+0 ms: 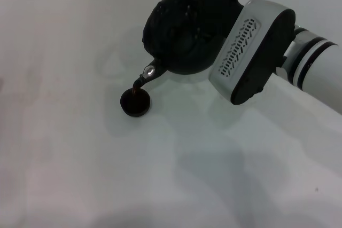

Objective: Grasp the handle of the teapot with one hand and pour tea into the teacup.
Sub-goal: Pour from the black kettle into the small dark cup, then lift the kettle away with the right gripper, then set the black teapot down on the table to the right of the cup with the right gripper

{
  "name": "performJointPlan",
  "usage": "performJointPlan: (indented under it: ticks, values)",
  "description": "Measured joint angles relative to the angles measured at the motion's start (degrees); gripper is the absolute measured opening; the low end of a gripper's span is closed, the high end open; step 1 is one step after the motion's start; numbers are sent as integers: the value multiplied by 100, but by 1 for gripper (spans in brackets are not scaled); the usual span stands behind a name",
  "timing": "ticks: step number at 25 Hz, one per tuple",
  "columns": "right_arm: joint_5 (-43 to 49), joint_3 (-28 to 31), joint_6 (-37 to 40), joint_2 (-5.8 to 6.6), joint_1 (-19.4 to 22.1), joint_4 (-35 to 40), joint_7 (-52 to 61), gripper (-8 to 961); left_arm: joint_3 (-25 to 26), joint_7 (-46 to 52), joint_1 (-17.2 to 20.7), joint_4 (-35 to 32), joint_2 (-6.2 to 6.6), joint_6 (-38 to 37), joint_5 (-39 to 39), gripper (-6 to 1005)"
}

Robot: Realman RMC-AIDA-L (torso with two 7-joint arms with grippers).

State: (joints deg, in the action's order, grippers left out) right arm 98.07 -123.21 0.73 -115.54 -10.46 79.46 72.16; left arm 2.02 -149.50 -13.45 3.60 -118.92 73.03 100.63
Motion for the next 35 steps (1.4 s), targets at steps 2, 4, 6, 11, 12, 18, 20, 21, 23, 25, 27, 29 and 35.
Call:
performJointPlan:
  ticks: [2, 4, 6, 11, 12, 18, 20, 21, 23, 25, 27, 29, 35]
  values:
    - [-9, -5, -22, -4, 0, -1, 0, 112, 0, 1, 0, 0, 0, 0, 0, 887]
    - [-37, -9, -43, -5, 0, -6, 8, 112, 0, 1, 1, 0, 0, 0, 0, 887]
    - [-52, -16, -53, -5, 14, -8, 24, 112, 0, 5, 1, 0, 0, 0, 0, 888]
    - [-67, -54, -61, -17, 82, -6, 40, 112, 0, 18, 1, 0, 0, 37, 0, 888]
    - [-70, -70, -61, -17, 96, -5, 43, 111, 0, 18, 1, 0, 0, 38, 0, 888]
    - [-93, -153, -91, -27, 186, 8, 54, 111, 0, 26, 1, 9, 0, 48, 0, 888]
    - [-164, -175, -150, -28, 202, 16, 58, 111, 0, 27, 1, 15, 0, 52, 0, 887]
    - [-226, -181, -173, -29, 205, 19, 59, 111, 0, 27, 1, 16, 0, 53, 0, 887]
    - [-395, -183, -206, -29, 212, 41, 60, 111, 0, 27, 1, 18, 0, 53, 0, 887]
    - [-604, -155, -220, -23, 227, 75, 61, 111, 0, 27, 1, 22, 0, 54, 0, 887]
    - [-834, -107, -223, -17, 258, 114, 62, 111, 0, 27, 1, 25, 0, 57, 0, 888]
    - [-1044, -46, -224, -9, 304, 150, 62, 111, 0, 27, 0, 26, 0, 60, -2, 888]
    - [-1832, 225, -115, 15, 499, 217, 62, 112, 0, 27, 1, 35, 0, 63, -32, 887]
